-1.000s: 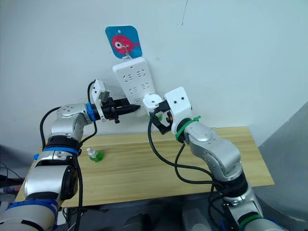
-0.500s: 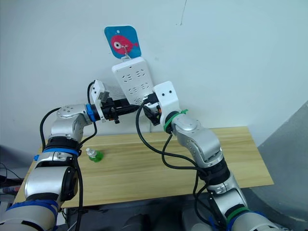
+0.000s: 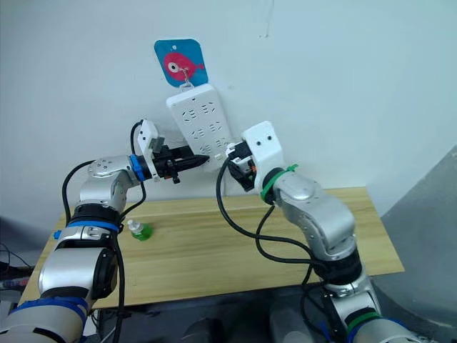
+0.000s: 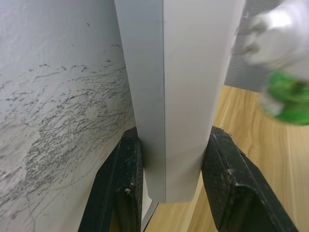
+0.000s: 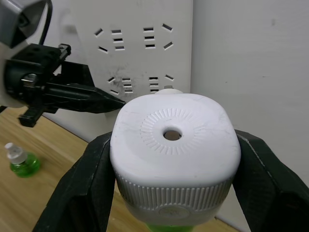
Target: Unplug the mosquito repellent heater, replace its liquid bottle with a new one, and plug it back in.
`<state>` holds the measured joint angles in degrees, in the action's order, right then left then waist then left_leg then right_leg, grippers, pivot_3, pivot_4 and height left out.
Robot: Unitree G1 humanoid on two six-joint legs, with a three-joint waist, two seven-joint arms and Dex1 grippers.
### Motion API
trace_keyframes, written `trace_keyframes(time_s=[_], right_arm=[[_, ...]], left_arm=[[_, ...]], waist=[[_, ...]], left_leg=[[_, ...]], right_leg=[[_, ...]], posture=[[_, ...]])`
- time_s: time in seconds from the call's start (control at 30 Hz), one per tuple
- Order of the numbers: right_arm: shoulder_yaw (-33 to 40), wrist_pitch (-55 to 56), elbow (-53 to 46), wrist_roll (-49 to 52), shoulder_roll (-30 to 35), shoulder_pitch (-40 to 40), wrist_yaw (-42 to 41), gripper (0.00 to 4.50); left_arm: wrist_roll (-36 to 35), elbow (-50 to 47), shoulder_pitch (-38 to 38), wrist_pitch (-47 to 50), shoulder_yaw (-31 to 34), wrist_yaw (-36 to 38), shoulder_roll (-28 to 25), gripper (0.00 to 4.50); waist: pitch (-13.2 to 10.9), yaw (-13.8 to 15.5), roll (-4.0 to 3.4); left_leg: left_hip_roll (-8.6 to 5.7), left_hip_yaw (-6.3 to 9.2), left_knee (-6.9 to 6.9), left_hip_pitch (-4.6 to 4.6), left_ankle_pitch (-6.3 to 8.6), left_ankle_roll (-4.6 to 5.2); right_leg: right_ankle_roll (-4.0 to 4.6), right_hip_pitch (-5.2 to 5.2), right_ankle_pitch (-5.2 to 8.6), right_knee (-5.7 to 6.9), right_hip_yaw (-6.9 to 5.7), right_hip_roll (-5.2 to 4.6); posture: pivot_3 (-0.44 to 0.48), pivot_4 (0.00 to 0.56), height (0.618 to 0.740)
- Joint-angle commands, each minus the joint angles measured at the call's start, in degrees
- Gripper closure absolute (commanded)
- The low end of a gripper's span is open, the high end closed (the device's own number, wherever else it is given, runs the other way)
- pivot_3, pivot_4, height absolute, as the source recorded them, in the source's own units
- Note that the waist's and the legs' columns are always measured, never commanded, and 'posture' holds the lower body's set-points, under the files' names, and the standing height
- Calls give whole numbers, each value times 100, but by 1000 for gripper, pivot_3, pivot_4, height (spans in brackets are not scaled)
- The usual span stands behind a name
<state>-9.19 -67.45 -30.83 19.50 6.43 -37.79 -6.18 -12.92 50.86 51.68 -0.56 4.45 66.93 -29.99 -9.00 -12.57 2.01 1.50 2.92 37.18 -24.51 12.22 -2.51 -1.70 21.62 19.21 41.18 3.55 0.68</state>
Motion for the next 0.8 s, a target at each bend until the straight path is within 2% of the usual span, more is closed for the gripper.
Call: trace_keyframes(time_s=[0.03,0.17,0.23,0.27,0.37,0.5,0.6,0.67,0.8], right_arm=[[522,-38,-375,219,-180,30,0,1562],[1088,-79,-455,423,-464,104,62,1562],[1310,-98,-504,506,-542,119,69,1562],[1401,-108,-522,550,-577,125,73,1562],[1633,-115,-562,705,-706,128,103,1562],[2029,-139,-608,1003,-964,107,154,1562],[2395,-160,-616,1385,-1284,76,232,1562],[2684,-200,-611,1709,-1616,58,405,1562],[3148,-301,-533,2499,-2167,53,950,1562]], left_arm=[[164,-128,-157,-83,61,-325,-214,3212],[115,-488,-623,-375,204,-310,-452,3212],[178,-725,-960,-880,309,-413,-656,2491],[169,-875,-1134,-1052,360,-416,-754,2273],[56,-1450,-1669,-1404,481,-360,-1006,1303],[-396,-2753,-2436,-1218,788,-472,-1101,133],[-950,-4349,-3005,-430,571,-357,-992,0],[-1220,-5166,-3041,183,252,-572,-736,0],[-1247,-5760,-2820,675,-125,-1224,-61,0]], waist=[[0,-12,0],[7,-78,-9],[10,-178,-14],[11,-249,-18],[7,-289,-25],[6,-268,-27],[5,-198,-29],[3,-126,-32],[-4,37,-51]], left_leg=[[1,0,-1,6,-2,2],[7,-4,-14,21,-3,2],[8,-3,-23,21,-3,2],[12,-5,-24,22,-3,2],[19,-1,-40,10,-2,2],[17,8,-41,-27,-3,1],[13,0,-37,-29,-3,1],[10,-3,-30,-28,-3,1],[0,-2,-17,-28,-6,-3]], right_leg=[[1,-6,-1,0,1,2],[2,-17,-2,-3,4,8],[3,-14,-2,-5,5,7],[3,-10,-2,-4,6,7],[4,23,-3,17,0,8],[5,59,-3,29,-5,7],[5,58,-3,25,1,2],[5,54,-3,25,6,1],[4,33,-2,6,15,4]], posture=[[-282,133,723],[-281,132,723],[-273,131,723],[-271,131,723],[-263,130,723],[-236,130,723],[-217,128,723],[-217,126,723],[-220,123,723]])
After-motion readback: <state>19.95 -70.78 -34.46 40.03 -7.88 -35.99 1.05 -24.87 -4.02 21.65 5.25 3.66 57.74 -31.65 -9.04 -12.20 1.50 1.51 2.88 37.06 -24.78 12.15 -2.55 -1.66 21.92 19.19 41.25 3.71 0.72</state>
